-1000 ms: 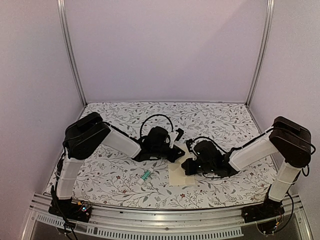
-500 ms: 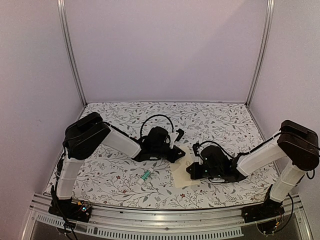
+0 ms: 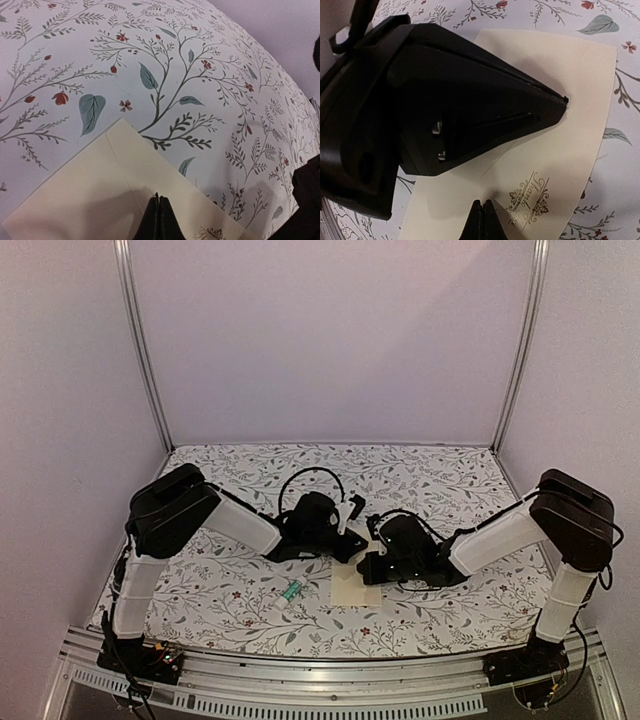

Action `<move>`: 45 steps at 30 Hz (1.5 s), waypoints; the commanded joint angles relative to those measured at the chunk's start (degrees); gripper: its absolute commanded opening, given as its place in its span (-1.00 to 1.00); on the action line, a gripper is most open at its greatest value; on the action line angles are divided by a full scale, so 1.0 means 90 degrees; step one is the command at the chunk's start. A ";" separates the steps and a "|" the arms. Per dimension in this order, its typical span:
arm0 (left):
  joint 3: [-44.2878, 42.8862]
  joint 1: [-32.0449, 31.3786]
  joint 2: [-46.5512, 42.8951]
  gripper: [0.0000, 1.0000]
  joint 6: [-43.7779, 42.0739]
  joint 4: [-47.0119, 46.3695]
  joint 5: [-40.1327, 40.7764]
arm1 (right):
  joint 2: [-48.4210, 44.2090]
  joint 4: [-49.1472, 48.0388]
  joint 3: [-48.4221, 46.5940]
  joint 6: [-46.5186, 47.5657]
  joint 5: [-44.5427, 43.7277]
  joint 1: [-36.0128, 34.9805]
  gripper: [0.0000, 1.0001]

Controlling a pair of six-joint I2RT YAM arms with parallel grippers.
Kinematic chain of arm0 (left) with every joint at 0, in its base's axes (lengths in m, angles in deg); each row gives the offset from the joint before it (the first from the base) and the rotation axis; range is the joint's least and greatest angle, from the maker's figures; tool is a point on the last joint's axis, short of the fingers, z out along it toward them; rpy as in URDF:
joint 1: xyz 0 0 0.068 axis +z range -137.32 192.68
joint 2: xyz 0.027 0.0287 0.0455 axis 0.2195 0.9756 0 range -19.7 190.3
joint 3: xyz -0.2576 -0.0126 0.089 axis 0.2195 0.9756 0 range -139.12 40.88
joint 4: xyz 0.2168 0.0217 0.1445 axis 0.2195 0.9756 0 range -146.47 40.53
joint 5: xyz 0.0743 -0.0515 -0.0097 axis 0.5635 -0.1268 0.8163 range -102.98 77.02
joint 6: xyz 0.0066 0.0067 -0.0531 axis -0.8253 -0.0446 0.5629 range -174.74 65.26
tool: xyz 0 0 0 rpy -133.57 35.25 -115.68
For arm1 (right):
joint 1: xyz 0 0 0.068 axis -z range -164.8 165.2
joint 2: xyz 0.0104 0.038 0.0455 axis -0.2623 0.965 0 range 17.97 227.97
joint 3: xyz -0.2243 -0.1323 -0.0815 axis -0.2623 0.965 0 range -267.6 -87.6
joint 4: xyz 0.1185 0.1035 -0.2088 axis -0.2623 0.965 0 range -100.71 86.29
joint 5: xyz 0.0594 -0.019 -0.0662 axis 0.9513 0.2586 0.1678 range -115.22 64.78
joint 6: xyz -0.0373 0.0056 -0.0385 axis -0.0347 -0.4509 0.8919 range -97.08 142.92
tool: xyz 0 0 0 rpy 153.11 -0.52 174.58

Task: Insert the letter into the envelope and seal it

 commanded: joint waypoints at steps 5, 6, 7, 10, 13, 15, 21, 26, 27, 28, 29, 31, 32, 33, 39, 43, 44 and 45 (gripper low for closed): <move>0.0120 0.0040 0.0033 -1.00 -0.0063 0.0571 -0.0055 | 0.0729 0.0674 -0.0365 0.0372 -0.0021 0.0366 -1.00; 0.0122 0.0048 0.0029 -1.00 -0.0060 0.0565 -0.0055 | 0.0741 0.0679 -0.0367 0.0383 -0.0039 0.0384 -1.00; 0.0125 0.0049 0.0011 -1.00 -0.0055 0.0569 -0.0058 | 0.0743 0.0683 -0.0368 0.0396 -0.0062 0.0396 -1.00; 0.0151 0.0047 -0.0012 -1.00 -0.0062 0.0567 -0.0049 | 0.0669 0.0679 -0.0270 0.0428 0.0044 0.0407 -1.00; 0.0162 0.0045 -0.0030 -1.00 -0.0070 0.0569 -0.0036 | 0.0450 0.0568 0.0008 0.0437 0.0476 0.0385 -1.00; 0.0161 0.0041 -0.0017 -1.00 -0.0068 0.0569 -0.0038 | 0.0255 0.0517 0.0192 0.0425 0.0645 0.0285 -1.00; 0.0176 0.0042 -0.0058 -1.00 -0.0060 0.0569 -0.0019 | -0.0698 0.0545 0.0610 0.0297 0.0763 0.0006 -1.00; 0.0238 0.0041 -0.0133 -1.00 -0.0067 0.0555 0.0020 | -0.1338 0.0630 0.0731 0.0301 0.0508 -0.0003 -1.00; 0.0239 0.0047 -0.0141 -1.00 -0.0072 0.0559 0.0021 | -0.1393 0.0650 0.0706 0.0309 0.0406 -0.0003 -1.00; 0.0253 0.0046 -0.0156 -1.00 -0.0068 0.0560 0.0023 | -0.1396 0.0675 0.0670 0.0319 0.0339 0.0002 -1.00; 0.0258 0.0046 -0.0165 -1.00 -0.0064 0.0560 0.0023 | -0.1374 0.0683 0.0630 0.0326 0.0222 0.0011 -1.00; 0.0267 0.0045 -0.0178 -1.00 -0.0065 0.0555 0.0021 | -0.1261 0.0684 0.0521 0.0357 0.0075 0.0070 -1.00; 0.0277 0.0049 -0.0183 -1.00 -0.0071 0.0554 0.0022 | -0.1174 0.0679 0.0443 0.0361 0.0083 0.0114 -1.00; 0.0276 0.0042 -0.0188 -1.00 -0.0075 0.0552 0.0023 | -0.1106 0.0667 0.0384 0.0378 0.0090 0.0141 -1.00; 0.0313 0.0040 -0.0227 -1.00 -0.0087 0.0550 0.0003 | -0.0407 0.0595 0.0047 0.0475 0.0133 0.0268 -1.00; 0.0305 0.0046 -0.0221 -1.00 -0.0074 0.0540 -0.0016 | -0.0075 0.0548 -0.0200 0.0540 0.0227 0.0286 -1.00; 0.0308 0.0049 -0.0219 -1.00 -0.0075 0.0533 -0.0024 | 0.0025 0.0539 -0.0256 0.0568 0.0228 0.0303 -1.00; 0.0307 0.0041 -0.0212 -1.00 -0.0073 0.0531 -0.0026 | 0.0075 0.0538 -0.0309 0.0581 0.0228 0.0316 -1.00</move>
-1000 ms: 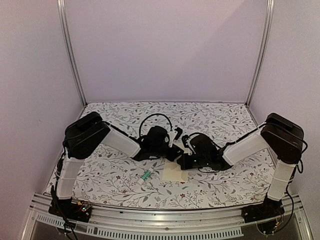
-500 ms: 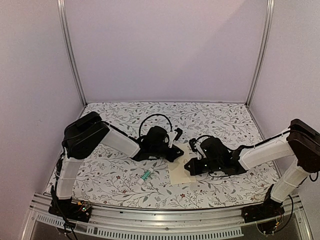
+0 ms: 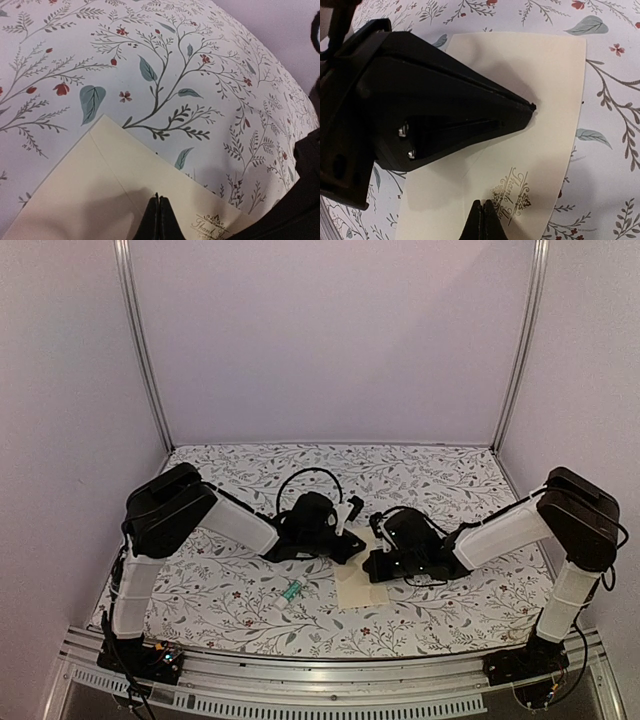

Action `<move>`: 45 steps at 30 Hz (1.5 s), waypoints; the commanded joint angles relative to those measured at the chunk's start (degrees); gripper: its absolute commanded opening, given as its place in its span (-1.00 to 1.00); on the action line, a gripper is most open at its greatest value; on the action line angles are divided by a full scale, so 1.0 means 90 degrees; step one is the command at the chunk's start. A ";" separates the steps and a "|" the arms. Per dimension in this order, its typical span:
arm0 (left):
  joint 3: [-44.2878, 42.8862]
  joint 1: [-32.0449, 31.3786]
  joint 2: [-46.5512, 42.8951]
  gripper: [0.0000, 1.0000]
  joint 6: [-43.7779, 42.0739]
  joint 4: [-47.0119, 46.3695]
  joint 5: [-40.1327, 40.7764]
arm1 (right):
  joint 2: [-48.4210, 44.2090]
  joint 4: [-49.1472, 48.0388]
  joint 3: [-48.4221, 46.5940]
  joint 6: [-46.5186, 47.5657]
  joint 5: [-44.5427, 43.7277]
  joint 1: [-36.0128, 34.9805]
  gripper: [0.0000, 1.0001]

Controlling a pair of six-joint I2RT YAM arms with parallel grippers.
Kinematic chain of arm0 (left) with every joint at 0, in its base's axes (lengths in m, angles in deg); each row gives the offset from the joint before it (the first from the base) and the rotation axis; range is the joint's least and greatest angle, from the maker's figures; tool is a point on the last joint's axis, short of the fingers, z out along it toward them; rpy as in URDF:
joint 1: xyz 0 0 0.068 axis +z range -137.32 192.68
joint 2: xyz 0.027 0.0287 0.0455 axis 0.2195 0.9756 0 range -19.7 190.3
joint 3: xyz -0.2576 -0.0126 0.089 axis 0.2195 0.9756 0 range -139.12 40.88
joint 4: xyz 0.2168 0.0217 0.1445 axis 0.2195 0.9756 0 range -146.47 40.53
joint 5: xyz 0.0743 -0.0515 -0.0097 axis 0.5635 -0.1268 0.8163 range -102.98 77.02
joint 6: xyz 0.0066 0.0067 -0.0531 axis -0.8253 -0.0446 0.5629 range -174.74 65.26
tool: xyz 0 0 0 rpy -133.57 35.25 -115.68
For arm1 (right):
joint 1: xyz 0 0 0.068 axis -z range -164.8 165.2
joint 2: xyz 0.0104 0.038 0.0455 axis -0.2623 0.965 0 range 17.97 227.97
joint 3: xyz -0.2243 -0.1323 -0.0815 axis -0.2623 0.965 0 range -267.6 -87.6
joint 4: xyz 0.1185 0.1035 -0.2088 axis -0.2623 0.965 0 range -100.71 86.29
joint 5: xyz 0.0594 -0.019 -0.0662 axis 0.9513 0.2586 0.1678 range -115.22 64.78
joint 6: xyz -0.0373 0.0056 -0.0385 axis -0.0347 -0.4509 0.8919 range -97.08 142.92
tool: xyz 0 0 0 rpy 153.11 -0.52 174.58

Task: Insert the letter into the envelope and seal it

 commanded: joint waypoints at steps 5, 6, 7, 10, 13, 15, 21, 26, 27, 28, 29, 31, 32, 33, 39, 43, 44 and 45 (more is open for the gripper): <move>0.0155 0.0034 -0.0066 -1.00 -0.0054 0.0433 -0.0039 | 0.0657 -0.0002 -0.0477 0.0180 -0.0028 0.0188 -1.00; 0.0154 0.0026 -0.0067 -1.00 -0.0057 0.0435 -0.0041 | 0.0754 0.0012 -0.0523 0.0180 -0.0083 0.0218 -1.00; 0.0155 0.0025 -0.0071 -1.00 -0.0058 0.0435 -0.0049 | 0.0813 0.0038 -0.0560 0.0180 -0.0162 0.0240 -1.00; 0.0152 0.0029 -0.0076 -1.00 -0.0057 0.0433 -0.0053 | 0.1080 0.0151 -0.0694 0.0179 -0.0425 0.0311 -1.00; 0.0155 0.0028 -0.0083 -1.00 -0.0051 0.0436 -0.0058 | 0.1349 0.0212 -0.0837 0.0227 -0.0478 0.0368 -1.00; 0.0155 0.0030 -0.0085 -1.00 -0.0058 0.0445 -0.0048 | 0.1455 0.0232 -0.0911 0.0257 -0.0478 0.0375 -1.00; 0.0174 0.0032 -0.0102 -1.00 -0.0056 0.0445 -0.0039 | 0.1466 0.0352 -0.0902 0.0291 -0.0504 0.0374 -1.00; 0.0227 0.0044 -0.0160 -1.00 -0.0077 0.0455 0.0028 | 0.1241 0.0316 -0.0497 0.0237 -0.0237 0.0364 -1.00; 0.0237 0.0051 -0.0169 -1.00 -0.0085 0.0455 0.0039 | 0.1148 0.0298 -0.0340 0.0208 -0.0187 0.0350 -1.00; 0.0249 0.0053 -0.0190 -1.00 -0.0083 0.0454 0.0060 | 0.1060 0.0279 -0.0224 0.0160 -0.0161 0.0332 -1.00; 0.0266 0.0063 -0.0200 -1.00 -0.0088 0.0455 0.0071 | 0.0992 0.0273 -0.0110 0.0131 -0.0158 0.0305 -1.00; 0.0294 0.0072 -0.0218 -1.00 -0.0087 0.0446 0.0092 | 0.0781 0.0281 0.0087 0.0055 -0.0178 0.0254 -1.00; 0.0306 0.0089 -0.0236 -1.00 -0.0087 0.0450 0.0102 | 0.0681 0.0295 0.0179 0.0009 -0.0183 0.0230 -1.00; 0.0325 0.0095 -0.0252 -1.00 -0.0089 0.0449 0.0111 | 0.0611 0.0312 0.0257 -0.0033 -0.0187 0.0210 -1.00; 0.0483 0.0160 -0.0441 -1.00 -0.0150 0.0492 0.0169 | 0.0211 0.0373 0.0659 -0.0212 -0.0279 0.0169 -1.00; 0.0544 0.0193 -0.0498 -1.00 -0.0155 0.0513 0.0200 | 0.0041 0.0477 0.0775 -0.0268 -0.0371 0.0158 -1.00; 0.0554 0.0207 -0.0503 -1.00 -0.0165 0.0512 0.0194 | -0.0008 0.0506 0.0797 -0.0276 -0.0396 0.0158 -1.00; 0.0555 0.0209 -0.0504 -1.00 -0.0159 0.0517 0.0178 | -0.0037 0.0543 0.0810 -0.0286 -0.0434 0.0158 -1.00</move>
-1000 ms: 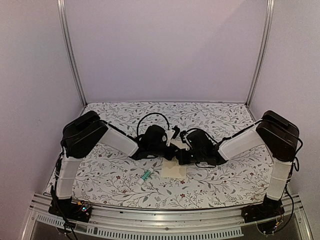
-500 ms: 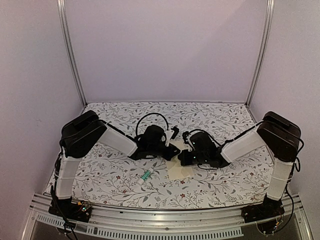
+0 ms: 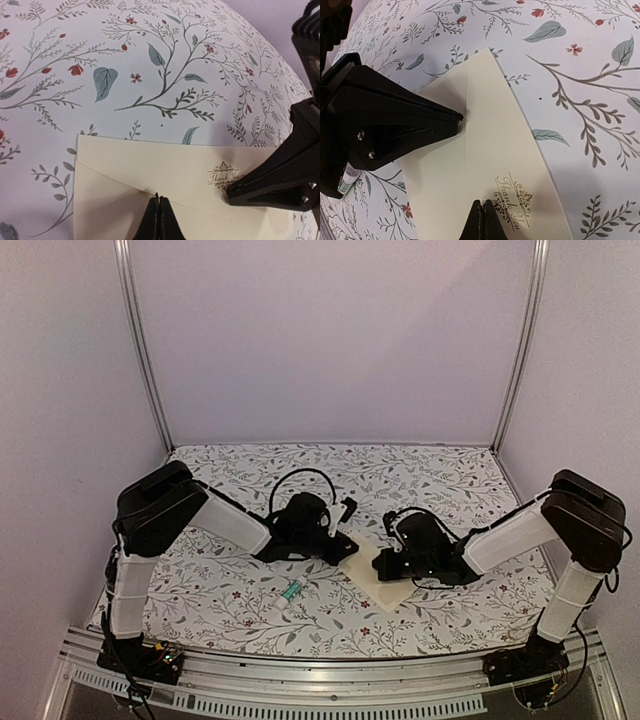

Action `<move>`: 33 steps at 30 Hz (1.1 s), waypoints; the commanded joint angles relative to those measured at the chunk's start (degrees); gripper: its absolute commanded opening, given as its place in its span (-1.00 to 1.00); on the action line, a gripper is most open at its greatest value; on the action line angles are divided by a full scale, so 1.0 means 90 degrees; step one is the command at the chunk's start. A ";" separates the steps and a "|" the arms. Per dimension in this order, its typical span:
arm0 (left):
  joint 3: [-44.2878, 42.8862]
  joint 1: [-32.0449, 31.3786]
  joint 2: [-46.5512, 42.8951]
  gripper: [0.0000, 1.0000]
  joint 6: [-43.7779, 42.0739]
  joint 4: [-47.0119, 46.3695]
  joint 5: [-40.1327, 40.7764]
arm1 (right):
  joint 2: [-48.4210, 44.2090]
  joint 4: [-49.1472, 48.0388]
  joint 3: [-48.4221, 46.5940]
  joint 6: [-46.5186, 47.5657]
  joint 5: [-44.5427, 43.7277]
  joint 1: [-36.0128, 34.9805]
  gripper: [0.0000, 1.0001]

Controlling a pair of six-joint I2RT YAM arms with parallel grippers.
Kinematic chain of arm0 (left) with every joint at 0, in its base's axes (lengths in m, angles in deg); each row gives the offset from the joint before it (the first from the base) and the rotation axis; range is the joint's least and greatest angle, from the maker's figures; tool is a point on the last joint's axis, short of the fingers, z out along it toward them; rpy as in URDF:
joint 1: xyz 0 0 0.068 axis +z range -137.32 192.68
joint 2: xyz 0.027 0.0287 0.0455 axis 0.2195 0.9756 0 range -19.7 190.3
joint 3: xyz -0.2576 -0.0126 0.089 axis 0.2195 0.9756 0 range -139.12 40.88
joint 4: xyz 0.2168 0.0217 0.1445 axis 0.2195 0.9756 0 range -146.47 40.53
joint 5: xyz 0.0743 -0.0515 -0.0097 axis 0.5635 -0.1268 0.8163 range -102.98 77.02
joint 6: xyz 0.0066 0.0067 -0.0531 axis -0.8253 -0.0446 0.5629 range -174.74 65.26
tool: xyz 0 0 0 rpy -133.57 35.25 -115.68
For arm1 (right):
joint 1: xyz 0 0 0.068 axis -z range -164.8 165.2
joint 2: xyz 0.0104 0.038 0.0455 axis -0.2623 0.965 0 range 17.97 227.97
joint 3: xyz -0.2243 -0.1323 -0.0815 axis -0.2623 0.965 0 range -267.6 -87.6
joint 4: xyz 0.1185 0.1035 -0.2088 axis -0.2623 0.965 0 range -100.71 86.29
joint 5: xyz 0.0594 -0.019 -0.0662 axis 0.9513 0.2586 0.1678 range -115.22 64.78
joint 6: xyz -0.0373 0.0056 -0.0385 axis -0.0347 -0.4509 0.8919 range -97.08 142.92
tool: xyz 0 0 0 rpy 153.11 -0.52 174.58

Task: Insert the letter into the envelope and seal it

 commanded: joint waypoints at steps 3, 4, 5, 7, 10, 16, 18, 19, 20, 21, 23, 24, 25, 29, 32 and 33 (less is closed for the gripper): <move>0.0170 0.0130 -0.0200 -1.00 -0.0103 0.0404 0.0112 | -0.0108 0.1368 0.0340 -0.0145 -0.0297 -0.0045 -1.00; 0.0171 0.0133 -0.0212 -1.00 -0.0102 0.0409 0.0113 | -0.0140 0.1398 0.0338 -0.0139 -0.0307 -0.0043 -1.00; 0.0179 0.0133 -0.0221 -1.00 -0.0110 0.0414 0.0111 | -0.0160 0.1418 0.0338 -0.0138 -0.0308 -0.0043 -1.00; 0.0183 0.0133 -0.0232 -1.00 -0.0119 0.0414 0.0120 | -0.0207 0.1436 0.0314 -0.0122 -0.0288 -0.0040 -1.00; 0.0208 0.0142 -0.0270 -1.00 -0.0112 0.0388 0.0109 | -0.0193 0.1425 0.0250 -0.0085 -0.0237 -0.0040 -1.00; 0.0654 0.0115 -0.0636 -1.00 -0.0166 -0.0449 -0.0315 | -0.0124 0.1280 0.0199 0.0084 -0.0024 -0.0203 -1.00; 0.0667 0.0105 -0.0682 -1.00 -0.0187 -0.0534 -0.0383 | -0.0103 0.1204 0.0210 0.0211 0.0035 -0.0284 -1.00; 0.0669 0.0103 -0.0690 -1.00 -0.0198 -0.0606 -0.0463 | -0.0092 0.1174 0.0211 0.0249 0.0063 -0.0301 -1.00; 0.0665 0.0097 -0.0678 -1.00 -0.0185 -0.0690 -0.0555 | -0.0075 0.1129 0.0227 0.0276 0.0079 -0.0315 -1.00; 0.0647 0.0088 -0.0655 -1.00 -0.0170 -0.0780 -0.0649 | -0.0070 0.1099 0.0232 0.0302 0.0087 -0.0318 -1.00; 0.0587 0.0051 -0.0581 -1.00 -0.0152 -0.0950 -0.0839 | -0.0060 0.1021 0.0257 0.0310 0.0127 -0.0313 -1.00; 0.0506 0.0018 -0.0520 -1.00 -0.0160 -0.0970 -0.0884 | -0.0059 0.0997 0.0264 0.0333 0.0139 -0.0315 -1.00; 0.0407 -0.0010 -0.0437 -1.00 -0.0173 -0.0922 -0.0885 | -0.0059 0.0990 0.0269 0.0339 0.0128 -0.0313 -1.00; -0.0057 -0.0078 -0.0057 -1.00 -0.0164 -0.0667 -0.0868 | -0.0085 0.0998 0.0260 0.0370 0.0097 -0.0318 -1.00; -0.0304 -0.0114 0.0211 -1.00 -0.0154 -0.0484 -0.0832 | -0.0124 0.1003 0.0277 0.0374 0.0074 -0.0320 -1.00; -0.0369 -0.0118 0.0311 -1.00 -0.0139 -0.0446 -0.0846 | -0.0134 0.0999 0.0279 0.0386 0.0068 -0.0314 -1.00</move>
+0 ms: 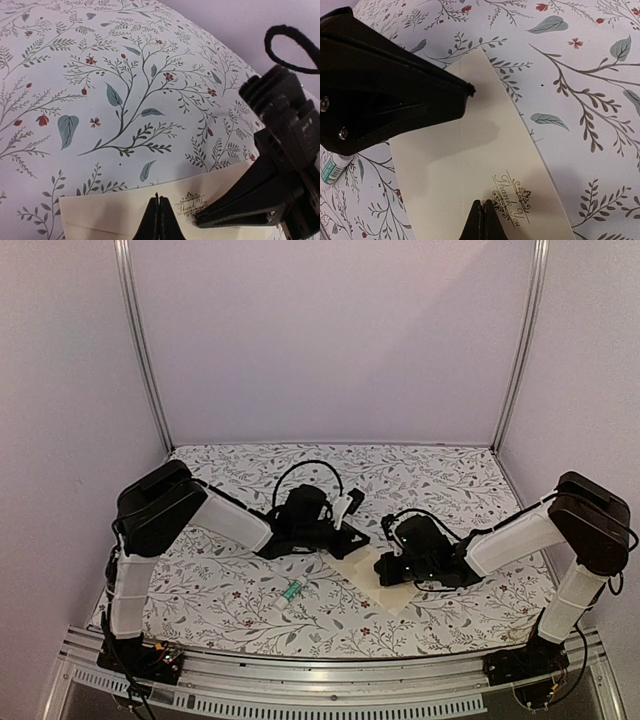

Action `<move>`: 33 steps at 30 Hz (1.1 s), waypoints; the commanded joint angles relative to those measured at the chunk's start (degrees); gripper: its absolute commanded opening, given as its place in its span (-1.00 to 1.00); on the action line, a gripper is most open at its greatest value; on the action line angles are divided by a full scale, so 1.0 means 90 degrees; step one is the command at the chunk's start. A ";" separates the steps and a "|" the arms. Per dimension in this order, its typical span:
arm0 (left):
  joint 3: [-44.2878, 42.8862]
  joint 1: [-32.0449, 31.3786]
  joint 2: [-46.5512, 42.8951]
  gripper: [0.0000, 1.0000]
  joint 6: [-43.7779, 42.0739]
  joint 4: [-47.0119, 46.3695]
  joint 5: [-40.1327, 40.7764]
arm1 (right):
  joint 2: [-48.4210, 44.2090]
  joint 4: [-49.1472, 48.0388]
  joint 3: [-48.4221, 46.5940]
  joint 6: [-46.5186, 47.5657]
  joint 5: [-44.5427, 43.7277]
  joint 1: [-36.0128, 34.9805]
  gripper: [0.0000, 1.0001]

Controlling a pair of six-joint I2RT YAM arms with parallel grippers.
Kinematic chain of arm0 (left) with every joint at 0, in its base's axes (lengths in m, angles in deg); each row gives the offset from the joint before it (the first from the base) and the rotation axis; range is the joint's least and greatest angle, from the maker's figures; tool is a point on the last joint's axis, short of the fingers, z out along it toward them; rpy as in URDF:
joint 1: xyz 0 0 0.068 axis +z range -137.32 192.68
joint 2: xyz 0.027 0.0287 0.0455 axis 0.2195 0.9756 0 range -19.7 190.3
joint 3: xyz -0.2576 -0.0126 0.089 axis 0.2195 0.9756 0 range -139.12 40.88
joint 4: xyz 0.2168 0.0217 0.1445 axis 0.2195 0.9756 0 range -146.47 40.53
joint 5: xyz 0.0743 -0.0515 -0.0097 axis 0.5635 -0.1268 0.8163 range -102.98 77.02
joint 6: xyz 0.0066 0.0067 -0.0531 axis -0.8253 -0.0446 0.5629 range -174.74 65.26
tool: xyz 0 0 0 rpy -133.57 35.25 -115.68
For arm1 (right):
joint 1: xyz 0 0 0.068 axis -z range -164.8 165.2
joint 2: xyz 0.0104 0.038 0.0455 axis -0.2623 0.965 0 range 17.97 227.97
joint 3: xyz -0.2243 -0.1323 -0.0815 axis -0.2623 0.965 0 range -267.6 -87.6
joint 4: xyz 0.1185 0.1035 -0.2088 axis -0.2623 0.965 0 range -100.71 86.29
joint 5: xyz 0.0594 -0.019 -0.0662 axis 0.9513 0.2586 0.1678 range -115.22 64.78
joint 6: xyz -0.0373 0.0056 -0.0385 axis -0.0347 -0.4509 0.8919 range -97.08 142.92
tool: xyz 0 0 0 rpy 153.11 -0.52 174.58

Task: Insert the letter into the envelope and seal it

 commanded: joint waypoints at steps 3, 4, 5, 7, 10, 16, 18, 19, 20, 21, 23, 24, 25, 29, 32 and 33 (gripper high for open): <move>-0.0454 -0.0111 0.0566 -1.00 -0.0062 0.0355 -0.0032 | 0.0137 0.0653 0.0230 0.0083 0.0134 -0.0090 -1.00; -0.0528 -0.0121 0.0599 -1.00 -0.0076 0.0460 0.0053 | 0.0132 0.0669 0.0231 0.0079 0.0111 -0.0090 -1.00; -0.0560 -0.0135 0.0631 -1.00 -0.0100 0.0540 0.0122 | 0.0134 0.0691 0.0226 0.0078 0.0098 -0.0092 -1.00; -0.0596 -0.0136 0.0672 -1.00 -0.0155 0.0665 0.0239 | 0.0121 0.0721 0.0231 0.0078 0.0088 -0.0091 -1.00; -0.0660 -0.0132 0.0755 -1.00 -0.0221 0.0890 0.0529 | 0.0065 0.0751 0.0275 0.0050 0.0060 -0.0089 -1.00; -0.0670 -0.0096 0.0789 -1.00 -0.0356 0.1138 0.1078 | 0.0042 0.0853 0.0369 -0.0037 -0.0036 -0.0090 -1.00; -0.0617 -0.0079 0.0753 -1.00 -0.0359 0.1120 0.1132 | -0.0001 0.0891 0.0407 -0.0081 -0.0062 -0.0093 -1.00; -0.0590 -0.0070 0.0740 -1.00 -0.0355 0.1111 0.1133 | -0.0029 0.0915 0.0422 -0.0114 -0.0081 -0.0093 -1.00; -0.0562 -0.0063 0.0726 -1.00 -0.0363 0.1089 0.1147 | -0.0082 0.0946 0.0455 -0.0133 -0.0113 -0.0089 -1.00; -0.0532 -0.0062 0.0710 -1.00 -0.0370 0.1060 0.1149 | -0.0154 0.0990 0.0476 -0.0174 -0.0143 -0.0090 -1.00; -0.0504 -0.0063 0.0707 -1.00 -0.0383 0.0998 0.1126 | -0.0285 0.1086 0.0533 -0.0231 -0.0224 -0.0095 -1.00; -0.0503 -0.0067 0.0715 -1.00 -0.0395 0.0972 0.1113 | -0.0349 0.1121 0.0571 -0.0272 -0.0255 -0.0091 -1.00; -0.0503 -0.0059 0.0724 -1.00 -0.0395 0.0957 0.1102 | -0.0445 0.1174 0.0610 -0.0302 -0.0288 -0.0092 -1.00; -0.0540 -0.0060 0.0770 -1.00 -0.0427 0.0944 0.1107 | -0.0743 0.1358 0.0756 -0.0441 -0.0340 -0.0093 -1.00; -0.0535 -0.0062 0.0753 -1.00 -0.0444 0.0926 0.1101 | -0.0953 0.1482 0.0875 -0.0546 -0.0419 -0.0090 -1.00; -0.0532 -0.0067 0.0735 -1.00 -0.0455 0.0917 0.1100 | -0.1002 0.1527 0.0904 -0.0574 -0.0427 -0.0091 -1.00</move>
